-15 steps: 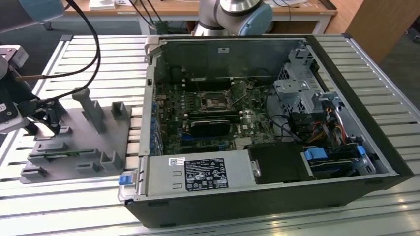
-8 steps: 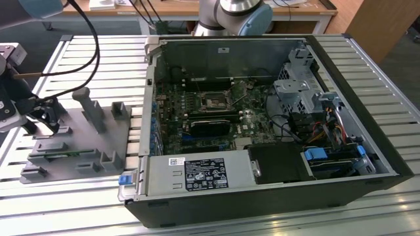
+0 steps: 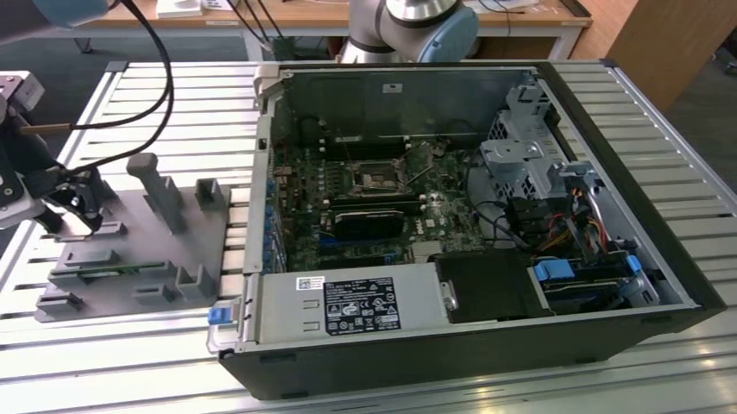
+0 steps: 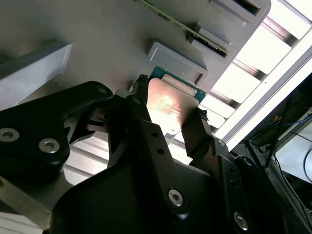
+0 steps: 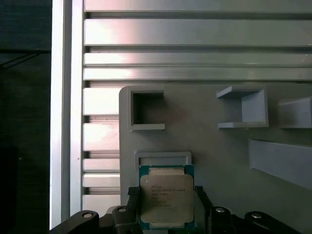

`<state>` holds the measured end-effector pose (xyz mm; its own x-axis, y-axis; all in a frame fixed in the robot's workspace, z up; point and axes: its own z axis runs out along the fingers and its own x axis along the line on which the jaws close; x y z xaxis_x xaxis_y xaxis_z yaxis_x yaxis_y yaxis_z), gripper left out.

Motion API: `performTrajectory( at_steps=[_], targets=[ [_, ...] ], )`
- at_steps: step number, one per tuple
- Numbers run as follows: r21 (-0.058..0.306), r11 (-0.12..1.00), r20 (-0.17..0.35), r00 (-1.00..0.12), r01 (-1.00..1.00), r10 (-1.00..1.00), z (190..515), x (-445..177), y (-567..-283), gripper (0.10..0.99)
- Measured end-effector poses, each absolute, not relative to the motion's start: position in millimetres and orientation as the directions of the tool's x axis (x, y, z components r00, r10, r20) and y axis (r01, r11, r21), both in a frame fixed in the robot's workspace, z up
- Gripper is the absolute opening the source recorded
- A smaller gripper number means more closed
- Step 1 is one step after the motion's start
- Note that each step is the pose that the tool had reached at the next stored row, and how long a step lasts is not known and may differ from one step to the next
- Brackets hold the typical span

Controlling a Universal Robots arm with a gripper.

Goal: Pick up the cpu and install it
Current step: 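Pick up the cpu and move it towards the insertion slot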

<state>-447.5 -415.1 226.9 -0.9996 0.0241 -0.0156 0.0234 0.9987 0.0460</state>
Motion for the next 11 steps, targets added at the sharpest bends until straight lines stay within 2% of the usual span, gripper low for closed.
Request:
performTrajectory(
  at_steps=[11],
  targets=[
    [0.046,0.999,-0.016,-1.000,0.023,0.024,231.4,-447.5,-415.1,0.525]
  ],
)
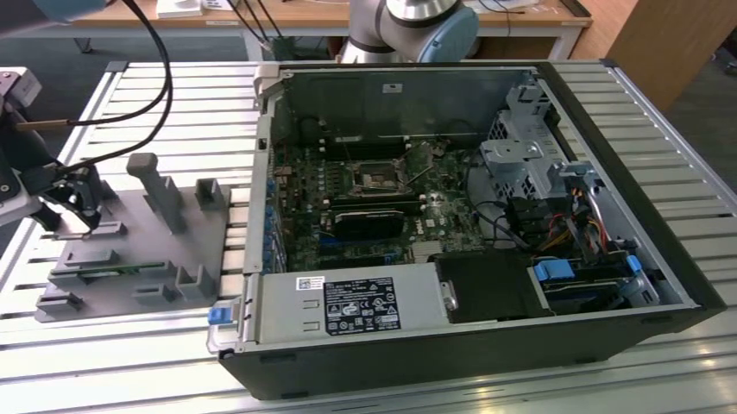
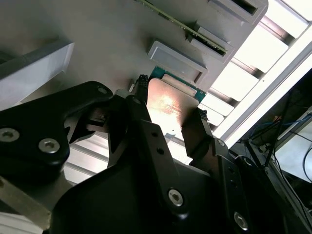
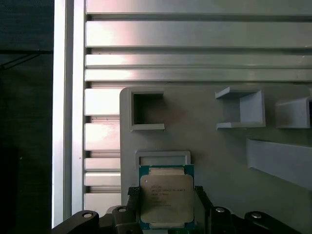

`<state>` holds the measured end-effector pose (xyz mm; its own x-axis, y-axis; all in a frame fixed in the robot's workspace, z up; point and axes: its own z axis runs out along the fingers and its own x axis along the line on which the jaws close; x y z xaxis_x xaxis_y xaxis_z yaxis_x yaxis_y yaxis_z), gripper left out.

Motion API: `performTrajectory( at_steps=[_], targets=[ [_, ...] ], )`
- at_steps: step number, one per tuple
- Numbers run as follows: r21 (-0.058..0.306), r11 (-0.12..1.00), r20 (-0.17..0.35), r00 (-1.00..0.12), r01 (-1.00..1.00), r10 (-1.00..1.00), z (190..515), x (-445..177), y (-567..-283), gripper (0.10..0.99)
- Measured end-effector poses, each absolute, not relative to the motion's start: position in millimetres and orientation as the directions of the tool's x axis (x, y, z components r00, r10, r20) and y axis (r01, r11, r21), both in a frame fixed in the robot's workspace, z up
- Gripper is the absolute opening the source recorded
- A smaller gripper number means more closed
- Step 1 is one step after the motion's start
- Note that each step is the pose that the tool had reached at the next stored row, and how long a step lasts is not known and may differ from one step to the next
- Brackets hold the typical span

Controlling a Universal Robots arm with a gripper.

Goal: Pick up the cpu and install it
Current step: 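Pick up the cpu and move it towards the insertion slot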

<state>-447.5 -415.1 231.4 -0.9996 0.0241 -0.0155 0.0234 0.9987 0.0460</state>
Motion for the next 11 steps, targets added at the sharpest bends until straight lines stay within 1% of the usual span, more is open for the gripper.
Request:
performTrajectory(
  at_steps=[11],
  targets=[
    [0.046,0.999,-0.016,-1.000,0.023,0.024,233.4,-447.5,-414.9,0.525]
  ],
)
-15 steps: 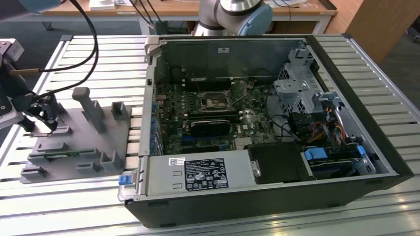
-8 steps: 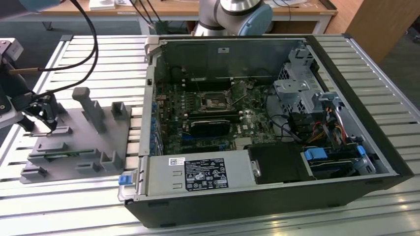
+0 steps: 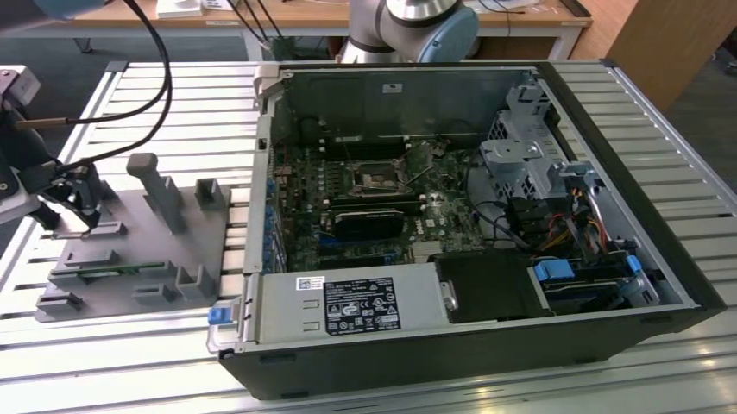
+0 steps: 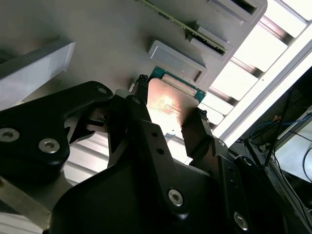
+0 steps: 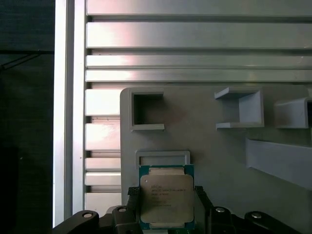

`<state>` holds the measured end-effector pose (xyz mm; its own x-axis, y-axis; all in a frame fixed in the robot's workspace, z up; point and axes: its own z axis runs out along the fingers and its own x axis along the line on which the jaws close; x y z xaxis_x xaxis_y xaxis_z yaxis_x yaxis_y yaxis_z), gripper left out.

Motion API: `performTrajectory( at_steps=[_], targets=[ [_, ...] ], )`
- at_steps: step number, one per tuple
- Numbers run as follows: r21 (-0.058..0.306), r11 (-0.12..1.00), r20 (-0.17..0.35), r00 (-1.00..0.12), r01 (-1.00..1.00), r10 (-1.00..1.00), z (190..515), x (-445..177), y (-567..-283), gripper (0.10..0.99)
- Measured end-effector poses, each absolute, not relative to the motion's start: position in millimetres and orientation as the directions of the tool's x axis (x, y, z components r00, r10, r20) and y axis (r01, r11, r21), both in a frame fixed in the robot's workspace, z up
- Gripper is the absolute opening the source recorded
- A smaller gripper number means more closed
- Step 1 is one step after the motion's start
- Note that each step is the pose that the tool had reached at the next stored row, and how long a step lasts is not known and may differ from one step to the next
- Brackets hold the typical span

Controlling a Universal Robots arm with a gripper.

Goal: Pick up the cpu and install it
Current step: 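Pick up the cpu and move it towards the insertion slot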

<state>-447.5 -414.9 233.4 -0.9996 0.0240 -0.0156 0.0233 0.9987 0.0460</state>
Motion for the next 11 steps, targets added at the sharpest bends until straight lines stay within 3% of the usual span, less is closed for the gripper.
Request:
performTrajectory(
  at_steps=[11],
  targets=[
    [0.046,0.999,-0.016,-1.000,0.023,0.024,235.3,-447.5,-414.7,0.525]
  ],
)
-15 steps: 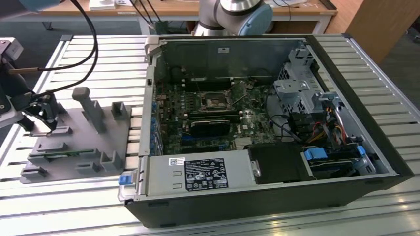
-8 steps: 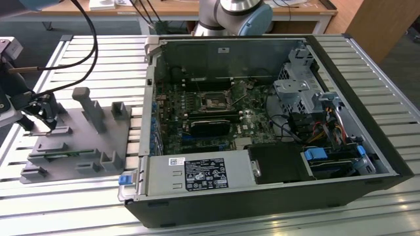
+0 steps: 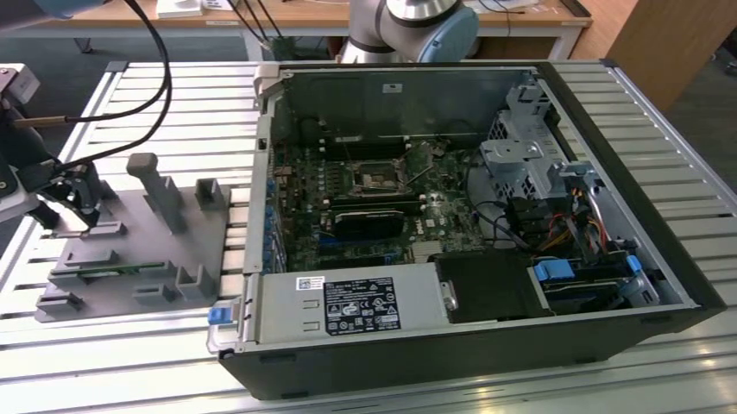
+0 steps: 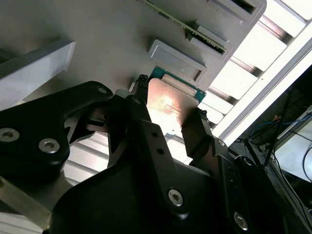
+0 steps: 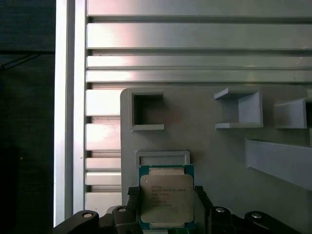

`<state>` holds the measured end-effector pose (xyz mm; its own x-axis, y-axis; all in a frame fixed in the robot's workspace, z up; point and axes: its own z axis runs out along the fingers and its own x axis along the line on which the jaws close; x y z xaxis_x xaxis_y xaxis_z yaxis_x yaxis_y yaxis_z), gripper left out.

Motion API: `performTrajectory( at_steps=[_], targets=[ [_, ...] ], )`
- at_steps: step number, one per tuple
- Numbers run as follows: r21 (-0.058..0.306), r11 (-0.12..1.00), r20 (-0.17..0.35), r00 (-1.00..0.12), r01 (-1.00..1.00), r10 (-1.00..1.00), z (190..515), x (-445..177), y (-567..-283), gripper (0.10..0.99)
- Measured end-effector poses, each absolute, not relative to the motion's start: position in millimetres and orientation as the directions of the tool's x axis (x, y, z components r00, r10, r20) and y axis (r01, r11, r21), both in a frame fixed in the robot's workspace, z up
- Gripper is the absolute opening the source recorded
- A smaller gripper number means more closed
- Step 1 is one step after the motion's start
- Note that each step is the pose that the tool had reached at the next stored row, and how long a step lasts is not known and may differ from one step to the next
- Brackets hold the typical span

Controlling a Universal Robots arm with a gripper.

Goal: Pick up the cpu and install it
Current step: 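Pick up the cpu and move it towards the insertion slot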

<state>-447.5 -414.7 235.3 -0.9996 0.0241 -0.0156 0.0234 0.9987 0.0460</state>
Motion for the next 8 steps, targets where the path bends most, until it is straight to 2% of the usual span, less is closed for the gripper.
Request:
performTrajectory(
  at_steps=[8],
  targets=[
    [0.046,0.999,-0.016,-1.000,0.023,0.024,242.2,-447.5,-414.6,0.525]
  ],
)
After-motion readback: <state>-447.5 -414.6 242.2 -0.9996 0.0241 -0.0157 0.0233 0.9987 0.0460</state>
